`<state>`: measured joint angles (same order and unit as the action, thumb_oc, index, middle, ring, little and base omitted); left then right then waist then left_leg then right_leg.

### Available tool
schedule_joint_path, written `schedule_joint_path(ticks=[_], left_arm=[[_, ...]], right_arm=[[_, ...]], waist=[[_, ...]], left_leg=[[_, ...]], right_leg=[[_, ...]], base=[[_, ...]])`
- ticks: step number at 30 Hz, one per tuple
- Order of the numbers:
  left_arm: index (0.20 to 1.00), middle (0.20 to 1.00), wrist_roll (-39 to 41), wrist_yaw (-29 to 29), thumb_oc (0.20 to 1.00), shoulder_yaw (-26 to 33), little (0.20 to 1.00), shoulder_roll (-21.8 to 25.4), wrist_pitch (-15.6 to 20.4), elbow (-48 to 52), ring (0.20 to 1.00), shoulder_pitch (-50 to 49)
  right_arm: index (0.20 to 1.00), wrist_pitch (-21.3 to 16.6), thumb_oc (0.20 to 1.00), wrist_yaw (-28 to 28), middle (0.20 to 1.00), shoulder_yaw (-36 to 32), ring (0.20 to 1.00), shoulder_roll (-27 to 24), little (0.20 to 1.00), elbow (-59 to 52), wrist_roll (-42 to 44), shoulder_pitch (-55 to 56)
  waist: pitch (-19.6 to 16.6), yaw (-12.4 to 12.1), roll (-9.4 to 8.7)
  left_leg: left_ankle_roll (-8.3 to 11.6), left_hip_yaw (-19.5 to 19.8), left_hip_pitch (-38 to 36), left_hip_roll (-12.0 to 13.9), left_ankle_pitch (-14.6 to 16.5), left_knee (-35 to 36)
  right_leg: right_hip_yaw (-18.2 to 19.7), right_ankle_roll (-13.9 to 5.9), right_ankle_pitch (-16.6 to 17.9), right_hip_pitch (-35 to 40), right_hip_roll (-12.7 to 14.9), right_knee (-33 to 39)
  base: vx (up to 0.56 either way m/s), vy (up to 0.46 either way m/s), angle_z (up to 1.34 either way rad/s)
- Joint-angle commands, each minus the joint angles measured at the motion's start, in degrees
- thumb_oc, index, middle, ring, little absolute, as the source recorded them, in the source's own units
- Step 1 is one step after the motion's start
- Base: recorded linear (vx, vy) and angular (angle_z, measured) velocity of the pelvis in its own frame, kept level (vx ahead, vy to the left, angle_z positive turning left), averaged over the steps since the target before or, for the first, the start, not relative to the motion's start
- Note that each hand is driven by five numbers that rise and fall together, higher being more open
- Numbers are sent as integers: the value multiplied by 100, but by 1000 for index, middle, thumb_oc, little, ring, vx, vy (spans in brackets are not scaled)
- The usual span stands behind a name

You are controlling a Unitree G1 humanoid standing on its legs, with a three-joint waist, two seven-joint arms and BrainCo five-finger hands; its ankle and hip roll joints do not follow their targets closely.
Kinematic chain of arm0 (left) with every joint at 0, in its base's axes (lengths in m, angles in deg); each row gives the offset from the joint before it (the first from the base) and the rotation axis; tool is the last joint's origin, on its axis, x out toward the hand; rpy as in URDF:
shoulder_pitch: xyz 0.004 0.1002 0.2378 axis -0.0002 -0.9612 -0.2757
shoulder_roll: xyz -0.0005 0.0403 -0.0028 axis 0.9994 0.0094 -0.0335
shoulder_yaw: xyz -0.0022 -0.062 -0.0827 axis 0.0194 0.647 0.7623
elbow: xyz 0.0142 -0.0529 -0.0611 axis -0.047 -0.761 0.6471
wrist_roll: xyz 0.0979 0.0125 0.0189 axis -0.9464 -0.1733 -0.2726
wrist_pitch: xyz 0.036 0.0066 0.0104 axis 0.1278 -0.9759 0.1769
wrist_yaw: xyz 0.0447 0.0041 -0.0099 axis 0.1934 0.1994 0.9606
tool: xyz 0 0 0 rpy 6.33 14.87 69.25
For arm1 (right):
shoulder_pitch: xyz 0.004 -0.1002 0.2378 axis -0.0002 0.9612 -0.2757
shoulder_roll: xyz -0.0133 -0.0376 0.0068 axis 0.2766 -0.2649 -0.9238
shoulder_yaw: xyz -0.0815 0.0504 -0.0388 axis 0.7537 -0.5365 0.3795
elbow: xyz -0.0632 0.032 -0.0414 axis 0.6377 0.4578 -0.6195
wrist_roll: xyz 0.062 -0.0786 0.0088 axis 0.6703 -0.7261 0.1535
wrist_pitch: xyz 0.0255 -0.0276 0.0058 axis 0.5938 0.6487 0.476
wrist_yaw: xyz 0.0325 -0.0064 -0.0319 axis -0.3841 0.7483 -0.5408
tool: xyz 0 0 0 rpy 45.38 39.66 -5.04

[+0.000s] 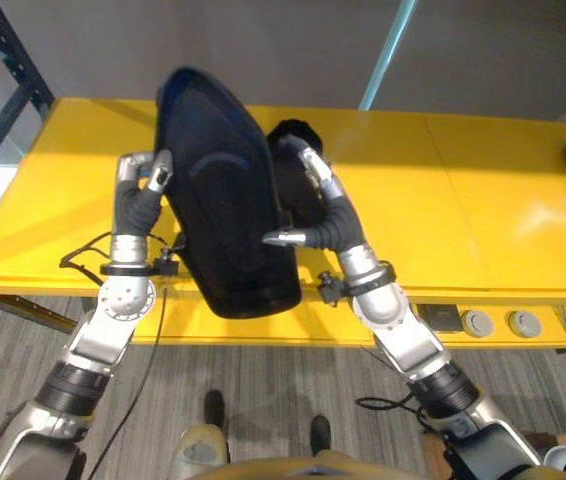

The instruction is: Move parts from the plastic box to the shelf.

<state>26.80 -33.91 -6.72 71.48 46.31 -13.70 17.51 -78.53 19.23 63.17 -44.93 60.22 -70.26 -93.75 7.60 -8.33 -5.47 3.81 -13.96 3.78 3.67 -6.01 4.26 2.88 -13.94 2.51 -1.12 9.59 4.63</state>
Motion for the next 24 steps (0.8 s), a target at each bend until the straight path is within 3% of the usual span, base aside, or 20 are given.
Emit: schedule_joint_path(ticks=[1, 9, 18, 24], left_arm=[[200, 200, -261, 195, 200, 506, 200, 18, 141, 423, 200, 64], [200, 200, -1301, 640, 200, 1324, 200, 414, -248, 278, 200, -263], [200, 200, -2088, 902, 200, 1876, 200, 656, -677, 91, 200, -493], [200, 200, -1878, 873, 200, 2099, 200, 564, -699, -117, 200, -591]], right_arm=[[1000, -364, 1000, -20, 1000, -324, 1000, -179, 1000, -537, 37, -33], [1000, -424, 1000, -134, 1000, -566, 1000, -303, 1000, -547, 344, 376], [1000, -490, 1000, -121, 1000, -685, 1000, -326, 1000, -482, 409, 569], [1000, -465, 1000, -234, 1000, -989, 1000, -459, 1000, -611, 529, 1020]], waist=[[-220, -100, 249], [-317, -58, 378], [-370, 23, 416], [-351, 137, 400]], left_leg=[[-29, -70, -540, -72, 1567, -664], [67, -173, -892, 39, 1503, -492], [86, -329, -1027, 90, 1470, -322], [105, -447, -1004, 114, 1453, -362]], right_leg=[[57, -85, -676, -169, -372, -722], [-159, 35, -864, 167, -416, -704], [-143, 70, -908, 359, -525, -450], [-64, 63, -901, 353, -564, -425]], base=[[87, -28, 5], [75, -30, 7], [2, -9, -3], [-13, -14, -8]])
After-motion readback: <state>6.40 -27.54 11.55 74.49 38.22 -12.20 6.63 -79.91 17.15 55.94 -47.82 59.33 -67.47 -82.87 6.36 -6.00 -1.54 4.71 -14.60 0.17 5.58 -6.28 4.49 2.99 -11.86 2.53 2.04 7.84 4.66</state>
